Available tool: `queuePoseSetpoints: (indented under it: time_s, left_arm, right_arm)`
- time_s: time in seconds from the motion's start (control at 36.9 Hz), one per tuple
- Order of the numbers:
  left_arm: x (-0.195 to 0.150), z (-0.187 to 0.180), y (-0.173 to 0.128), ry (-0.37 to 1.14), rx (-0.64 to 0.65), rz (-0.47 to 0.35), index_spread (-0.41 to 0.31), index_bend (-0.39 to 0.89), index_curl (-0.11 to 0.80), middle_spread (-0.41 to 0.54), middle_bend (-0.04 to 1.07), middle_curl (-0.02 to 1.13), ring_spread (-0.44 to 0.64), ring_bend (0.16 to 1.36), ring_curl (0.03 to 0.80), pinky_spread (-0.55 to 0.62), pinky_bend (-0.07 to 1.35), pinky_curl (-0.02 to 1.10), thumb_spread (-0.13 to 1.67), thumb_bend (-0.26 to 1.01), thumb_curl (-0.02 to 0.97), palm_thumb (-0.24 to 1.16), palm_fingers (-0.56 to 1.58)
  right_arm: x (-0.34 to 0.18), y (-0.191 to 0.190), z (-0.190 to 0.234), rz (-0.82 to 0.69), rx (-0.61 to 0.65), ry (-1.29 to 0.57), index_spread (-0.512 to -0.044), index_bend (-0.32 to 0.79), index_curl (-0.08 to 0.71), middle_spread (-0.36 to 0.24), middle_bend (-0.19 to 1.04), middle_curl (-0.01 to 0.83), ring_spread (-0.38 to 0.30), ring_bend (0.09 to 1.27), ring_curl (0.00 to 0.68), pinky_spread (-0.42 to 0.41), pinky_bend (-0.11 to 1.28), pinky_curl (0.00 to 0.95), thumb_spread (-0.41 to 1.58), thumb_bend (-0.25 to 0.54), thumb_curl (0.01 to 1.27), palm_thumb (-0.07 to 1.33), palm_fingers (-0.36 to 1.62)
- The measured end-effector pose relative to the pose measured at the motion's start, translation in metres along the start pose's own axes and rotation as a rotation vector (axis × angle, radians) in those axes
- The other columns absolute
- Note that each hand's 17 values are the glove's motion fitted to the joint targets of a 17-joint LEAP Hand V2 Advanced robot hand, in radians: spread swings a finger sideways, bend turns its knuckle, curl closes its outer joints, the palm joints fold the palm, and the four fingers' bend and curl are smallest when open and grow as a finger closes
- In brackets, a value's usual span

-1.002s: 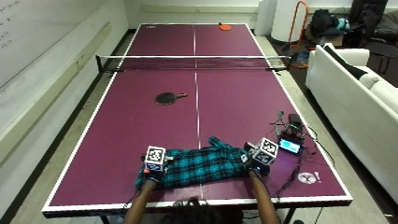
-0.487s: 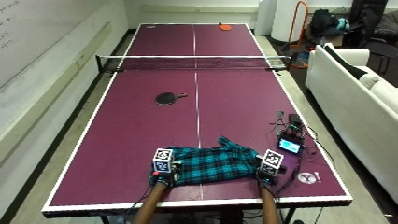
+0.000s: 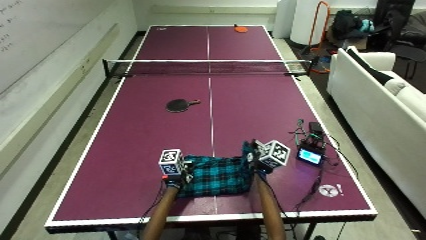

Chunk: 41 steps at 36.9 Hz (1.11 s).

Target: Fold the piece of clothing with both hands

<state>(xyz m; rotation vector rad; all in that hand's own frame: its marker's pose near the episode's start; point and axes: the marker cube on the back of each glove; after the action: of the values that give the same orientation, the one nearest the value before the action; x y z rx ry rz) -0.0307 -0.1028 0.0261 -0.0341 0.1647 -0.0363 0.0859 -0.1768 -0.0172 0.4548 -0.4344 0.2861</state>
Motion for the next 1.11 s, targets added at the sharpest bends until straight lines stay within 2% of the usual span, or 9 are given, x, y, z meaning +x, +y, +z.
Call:
queuePoseSetpoints:
  time_s: [0.16, 0.32, 0.41, 0.57, 0.7, 0.81, 0.87, 1.0, 1.11]
  left_arm:
    - [-0.023, -0.050, 0.005, 0.042, 0.180, -0.030, -0.107, 0.15, 0.357, 0.009, 0.17, 0.32, 0.23, 0.58, 0.305, 0.35, 0.49, 0.36, 1.57, 0.02, 0.160, 0.17, 0.42]
    - [-0.060, -0.040, -0.013, 0.142, 0.192, -0.048, -0.108, 0.14, 0.349, -0.005, 0.17, 0.33, 0.19, 0.59, 0.316, 0.31, 0.48, 0.37, 1.56, 0.04, 0.179, 0.22, 0.44]
    - [-0.071, -0.046, -0.008, 0.137, 0.216, -0.067, -0.111, 0.14, 0.345, -0.011, 0.18, 0.33, 0.18, 0.59, 0.318, 0.30, 0.47, 0.37, 1.57, 0.04, 0.185, 0.24, 0.45]
    - [-0.085, -0.040, 0.001, 0.085, 0.210, -0.091, -0.112, 0.14, 0.342, -0.022, 0.17, 0.33, 0.16, 0.57, 0.316, 0.29, 0.47, 0.37, 1.57, 0.06, 0.196, 0.26, 0.46]
    - [-0.085, -0.037, 0.004, 0.079, 0.184, -0.090, -0.113, 0.14, 0.339, -0.022, 0.17, 0.33, 0.16, 0.57, 0.316, 0.29, 0.46, 0.37, 1.56, 0.06, 0.199, 0.27, 0.46]
    - [-0.081, -0.031, -0.001, 0.072, 0.175, -0.074, -0.113, 0.14, 0.337, -0.022, 0.17, 0.33, 0.15, 0.57, 0.316, 0.29, 0.46, 0.37, 1.56, 0.06, 0.201, 0.27, 0.47]
    - [-0.075, -0.031, -0.001, 0.061, 0.174, -0.063, -0.113, 0.14, 0.334, -0.021, 0.17, 0.33, 0.15, 0.57, 0.316, 0.29, 0.45, 0.37, 1.56, 0.06, 0.202, 0.28, 0.46]
    - [-0.059, -0.032, -0.001, 0.017, 0.186, -0.030, -0.114, 0.14, 0.331, -0.026, 0.17, 0.33, 0.15, 0.57, 0.316, 0.29, 0.45, 0.37, 1.56, 0.06, 0.203, 0.28, 0.47]
    - [-0.047, -0.030, -0.003, -0.005, 0.179, -0.003, -0.114, 0.14, 0.329, -0.035, 0.17, 0.33, 0.15, 0.57, 0.317, 0.29, 0.44, 0.37, 1.56, 0.06, 0.208, 0.28, 0.46]
  right_arm:
    - [-0.105, 0.024, 0.030, -0.189, -0.079, 0.062, -0.329, 0.07, 0.161, -0.242, 0.43, 0.464, -0.240, 0.87, 0.476, -0.307, 0.56, 0.406, 1.01, 0.037, 0.39, 0.95, 1.15]
    - [-0.180, 0.069, 0.066, -0.357, -0.201, 0.127, -0.338, 0.08, 0.170, -0.245, 0.42, 0.466, -0.241, 0.86, 0.474, -0.322, 0.54, 0.403, 0.95, 0.001, 0.41, 0.97, 1.16]
    - [-0.214, 0.109, 0.040, -0.423, -0.255, 0.119, -0.344, 0.07, 0.170, -0.250, 0.42, 0.465, -0.246, 0.86, 0.474, -0.330, 0.54, 0.403, 0.93, -0.010, 0.42, 0.98, 1.17]
    - [-0.241, 0.146, 0.049, -0.488, -0.267, 0.180, -0.348, 0.07, 0.170, -0.250, 0.42, 0.468, -0.249, 0.85, 0.474, -0.336, 0.54, 0.401, 0.91, -0.022, 0.43, 0.99, 1.17]
    - [-0.238, 0.171, 0.053, -0.559, -0.511, 0.075, -0.341, 0.01, 0.145, -0.257, 0.42, 0.470, -0.252, 0.87, 0.477, -0.328, 0.55, 0.403, 0.90, -0.041, 0.43, 0.95, 1.12]
    - [-0.221, 0.166, 0.039, -0.567, -0.614, -0.032, -0.336, 0.00, 0.122, -0.249, 0.37, 0.459, -0.257, 0.84, 0.476, -0.231, 0.55, 0.412, 0.98, -0.074, 0.39, 0.81, 0.90]
    - [-0.202, 0.157, 0.026, -0.532, -0.605, 0.064, -0.332, 0.08, 0.152, -0.198, 0.33, 0.457, -0.187, 0.68, 0.453, -0.118, 0.56, 0.437, 1.05, -0.107, 0.35, 0.66, 0.61]
    - [-0.147, 0.107, 0.024, -0.476, -0.371, 0.468, -0.339, 0.18, 0.190, -0.150, 0.35, 0.446, -0.094, 0.47, 0.386, 0.062, 0.48, 0.400, 1.14, -0.073, 0.30, 0.51, 0.45]
    - [-0.131, 0.099, -0.028, -0.413, -0.230, 0.620, -0.348, 0.21, 0.229, -0.127, 0.31, 0.425, -0.032, 0.35, 0.327, 0.146, 0.40, 0.357, 1.19, -0.044, 0.28, 0.45, 0.35]
